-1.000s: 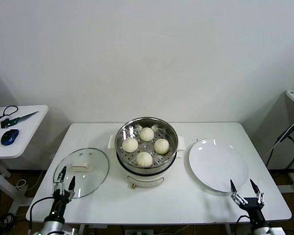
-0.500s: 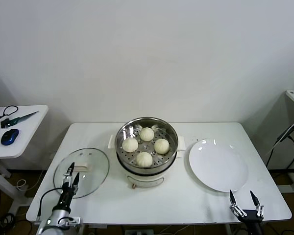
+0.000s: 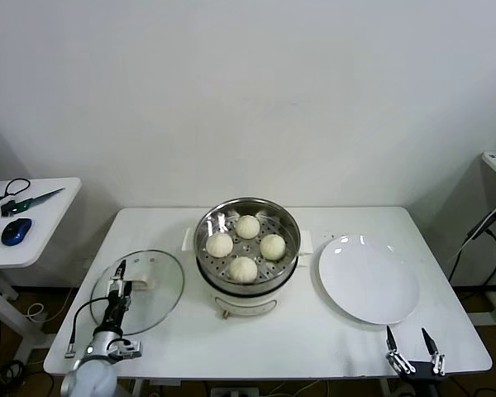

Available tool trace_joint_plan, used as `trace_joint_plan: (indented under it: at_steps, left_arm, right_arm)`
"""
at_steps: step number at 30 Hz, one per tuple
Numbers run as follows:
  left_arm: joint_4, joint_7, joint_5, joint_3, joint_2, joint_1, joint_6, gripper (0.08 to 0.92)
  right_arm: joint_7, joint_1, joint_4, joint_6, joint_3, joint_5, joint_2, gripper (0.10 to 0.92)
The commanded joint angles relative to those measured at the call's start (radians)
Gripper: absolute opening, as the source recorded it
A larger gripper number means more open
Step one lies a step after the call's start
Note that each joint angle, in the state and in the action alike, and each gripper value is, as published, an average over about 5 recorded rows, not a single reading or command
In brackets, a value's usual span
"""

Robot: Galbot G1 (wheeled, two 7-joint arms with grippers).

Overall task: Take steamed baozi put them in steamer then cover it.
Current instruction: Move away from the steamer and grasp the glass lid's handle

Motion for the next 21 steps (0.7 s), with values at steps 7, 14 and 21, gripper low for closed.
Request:
trace_joint_plan:
  at_steps: [7,14,21]
  left_arm:
    - [0.057,0.009,0.021,0.007,-0.003,-0.046,0.007,0.575]
    - [0.053,0.008,0.03,0.004,-0.012,-0.031,0.006,0.376]
    - [0.043,0.008,0.026,0.004,-0.014,-0.026,0.008,0.175]
  right_arm:
    - [0.003,-0.002,0.014,-0.002,-0.004,-0.007,0.014,0.823]
    - [-0.001,0.0,0.017,-0.002,-0.007,-0.01,0.016,0.823]
    - [-0.001,0.002,0.022,-0.003,-0.006,-0.011,0.015,0.823]
